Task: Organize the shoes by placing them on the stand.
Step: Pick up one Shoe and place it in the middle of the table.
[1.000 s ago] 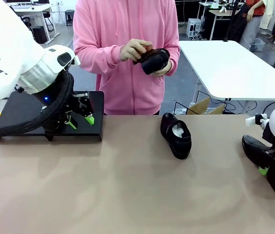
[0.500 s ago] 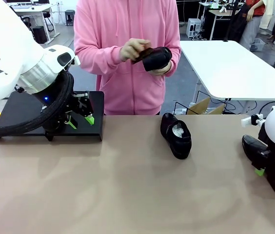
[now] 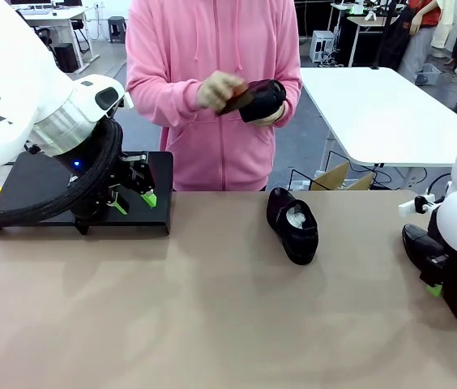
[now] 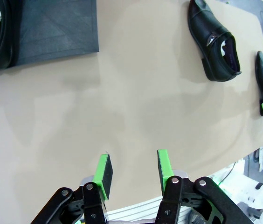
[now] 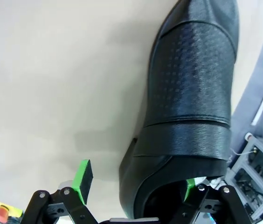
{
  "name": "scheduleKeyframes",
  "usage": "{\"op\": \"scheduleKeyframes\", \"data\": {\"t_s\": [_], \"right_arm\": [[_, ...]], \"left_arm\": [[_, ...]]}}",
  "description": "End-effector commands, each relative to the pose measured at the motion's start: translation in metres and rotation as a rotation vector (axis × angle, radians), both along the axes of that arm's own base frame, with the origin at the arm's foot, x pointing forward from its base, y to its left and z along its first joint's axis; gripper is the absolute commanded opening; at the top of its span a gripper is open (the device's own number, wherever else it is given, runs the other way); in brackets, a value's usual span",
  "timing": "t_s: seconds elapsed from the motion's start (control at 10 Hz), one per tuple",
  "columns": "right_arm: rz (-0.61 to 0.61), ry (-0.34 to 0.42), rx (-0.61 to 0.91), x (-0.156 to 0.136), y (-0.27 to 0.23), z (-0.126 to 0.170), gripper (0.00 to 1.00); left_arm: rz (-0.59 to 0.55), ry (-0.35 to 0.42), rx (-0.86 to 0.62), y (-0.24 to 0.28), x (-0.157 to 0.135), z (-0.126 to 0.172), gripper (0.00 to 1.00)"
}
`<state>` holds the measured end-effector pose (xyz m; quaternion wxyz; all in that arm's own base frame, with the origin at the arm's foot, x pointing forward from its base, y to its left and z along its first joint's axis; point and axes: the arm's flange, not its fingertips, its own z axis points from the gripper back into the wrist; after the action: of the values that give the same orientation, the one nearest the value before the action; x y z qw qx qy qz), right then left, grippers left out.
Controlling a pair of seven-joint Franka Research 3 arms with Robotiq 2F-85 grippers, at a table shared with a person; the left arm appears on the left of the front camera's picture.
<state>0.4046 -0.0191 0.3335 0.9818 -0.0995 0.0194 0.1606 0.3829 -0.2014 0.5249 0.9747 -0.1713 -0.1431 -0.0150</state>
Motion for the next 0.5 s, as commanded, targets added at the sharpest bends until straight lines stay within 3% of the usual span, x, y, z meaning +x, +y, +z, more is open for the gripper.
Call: {"op": "scheduleKeyframes", "data": {"t_s": [0.0, 0.3, 0.4], "right_arm": [[-0.037, -0.06, -0.049, -0.002, -0.003, -0.006, 0.56], [-0.069, -0.058, 0.013, 0.003, -0.01, -0.01, 0.01], [-0.08, -0.051, 0.022, 0.005, -0.013, -0.014, 0.0]], "left_arm": [[-0.002, 0.008, -0.018, 0.001, 0.0, 0.001, 0.53], [-0.002, 0.008, -0.018, 0.001, 0.0, 0.001, 0.53], [-0.002, 0.008, -0.018, 0.001, 0.0, 0.001, 0.53]]}}
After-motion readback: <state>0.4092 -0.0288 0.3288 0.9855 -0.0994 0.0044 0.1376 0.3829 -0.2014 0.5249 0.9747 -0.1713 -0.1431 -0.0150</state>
